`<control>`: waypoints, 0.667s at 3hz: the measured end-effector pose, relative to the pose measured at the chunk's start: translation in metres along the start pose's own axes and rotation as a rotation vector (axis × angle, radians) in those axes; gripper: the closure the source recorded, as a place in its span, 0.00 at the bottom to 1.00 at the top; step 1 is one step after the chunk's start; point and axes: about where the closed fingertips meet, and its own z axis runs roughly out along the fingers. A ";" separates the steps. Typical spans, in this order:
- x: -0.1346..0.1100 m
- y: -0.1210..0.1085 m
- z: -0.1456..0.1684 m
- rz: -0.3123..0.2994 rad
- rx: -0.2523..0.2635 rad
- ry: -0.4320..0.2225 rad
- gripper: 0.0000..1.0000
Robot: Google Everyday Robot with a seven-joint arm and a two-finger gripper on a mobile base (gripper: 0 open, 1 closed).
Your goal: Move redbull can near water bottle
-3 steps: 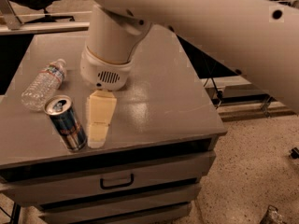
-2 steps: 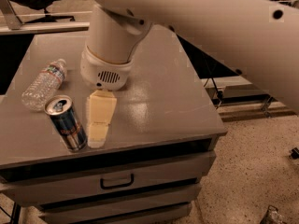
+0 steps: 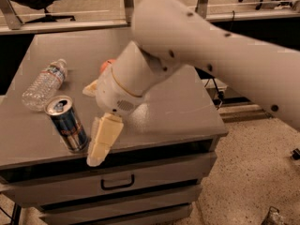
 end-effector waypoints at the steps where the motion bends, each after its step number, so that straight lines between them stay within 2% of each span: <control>1: -0.011 0.002 0.014 0.003 0.071 -0.237 0.00; 2: -0.022 -0.011 -0.009 -0.004 0.182 -0.334 0.00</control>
Offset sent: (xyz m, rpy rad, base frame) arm -0.0071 0.0144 -0.0061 0.1982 0.0117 -0.0112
